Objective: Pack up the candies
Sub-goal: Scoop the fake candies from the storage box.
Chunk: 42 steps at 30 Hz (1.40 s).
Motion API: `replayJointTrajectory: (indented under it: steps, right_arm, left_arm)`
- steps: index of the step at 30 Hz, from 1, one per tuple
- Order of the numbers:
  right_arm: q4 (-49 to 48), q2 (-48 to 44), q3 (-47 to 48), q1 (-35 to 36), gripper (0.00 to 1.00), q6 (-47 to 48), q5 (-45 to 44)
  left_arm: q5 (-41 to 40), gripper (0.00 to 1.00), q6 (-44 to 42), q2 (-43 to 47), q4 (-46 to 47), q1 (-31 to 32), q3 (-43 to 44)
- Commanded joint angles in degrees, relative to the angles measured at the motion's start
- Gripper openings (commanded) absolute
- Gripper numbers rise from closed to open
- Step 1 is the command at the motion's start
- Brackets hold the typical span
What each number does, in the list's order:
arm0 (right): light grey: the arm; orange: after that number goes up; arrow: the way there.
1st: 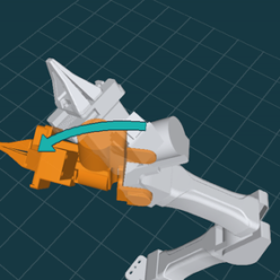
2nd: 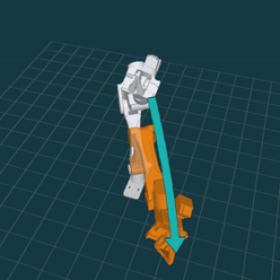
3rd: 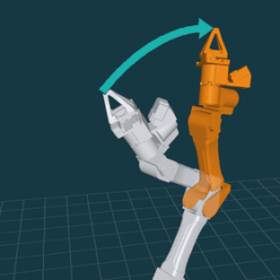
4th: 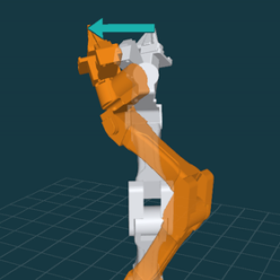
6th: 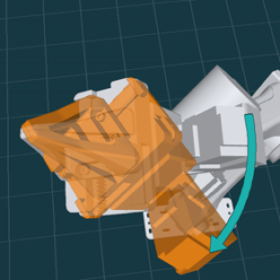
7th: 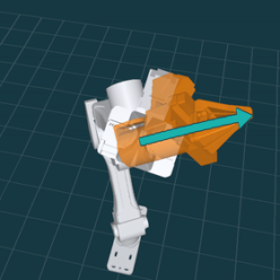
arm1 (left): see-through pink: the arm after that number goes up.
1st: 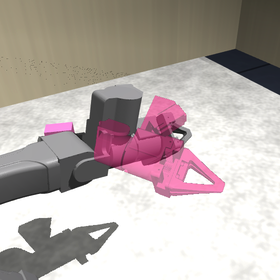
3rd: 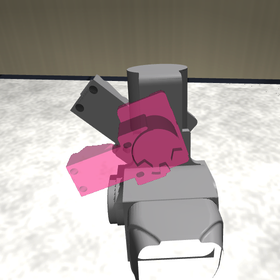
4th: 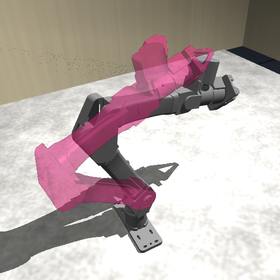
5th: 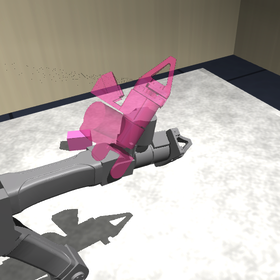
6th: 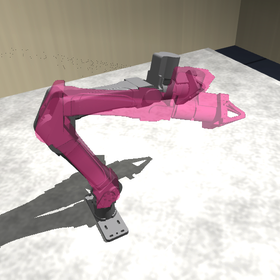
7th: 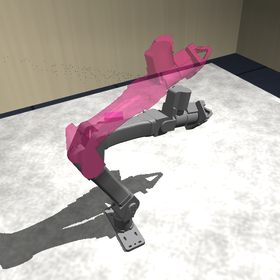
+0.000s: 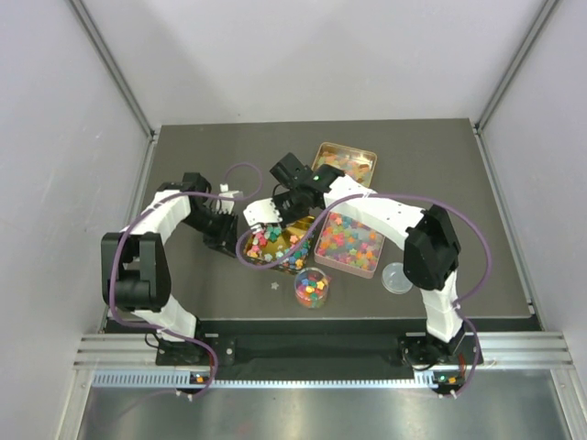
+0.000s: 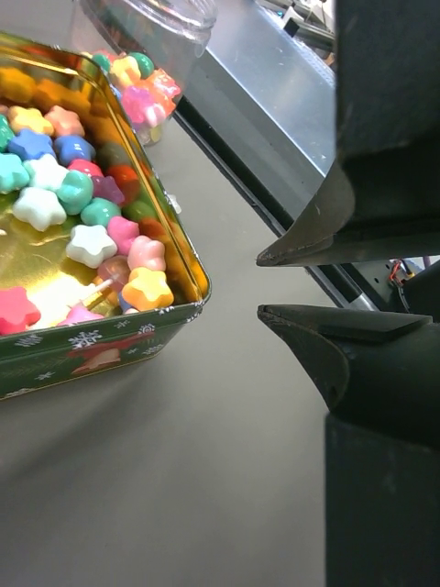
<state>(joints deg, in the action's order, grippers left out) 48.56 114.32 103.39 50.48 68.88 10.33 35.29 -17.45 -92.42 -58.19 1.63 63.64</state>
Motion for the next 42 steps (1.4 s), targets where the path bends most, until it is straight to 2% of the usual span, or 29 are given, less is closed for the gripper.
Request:
replayJointTrajectory:
  steps: [1,8,18,26,42]
  right_arm:
    - [-0.83,3.1,2.86,0.76,0.0,-0.85,1.18]
    - [0.75,4.42,2.7,0.41,0.0,0.2,2.94]
    - [7.16,3.89,1.11,-0.82,0.0,10.21,9.97]
    - [11.12,4.86,3.3,-0.73,0.0,15.13,11.29]
    - [15.96,9.6,9.02,-1.26,0.0,17.52,18.23]
  left_arm:
    - [2.33,0.28,0.58,-0.39,2.99,-0.22,-2.64]
    - [3.64,0.28,1.46,-4.77,4.85,-0.22,-2.3]
    - [4.61,0.28,1.9,-8.47,4.58,-0.13,0.35]
    - [5.23,0.27,2.86,-10.67,5.46,-0.05,2.02]
    - [6.63,0.26,2.77,-12.34,5.55,0.13,1.23]
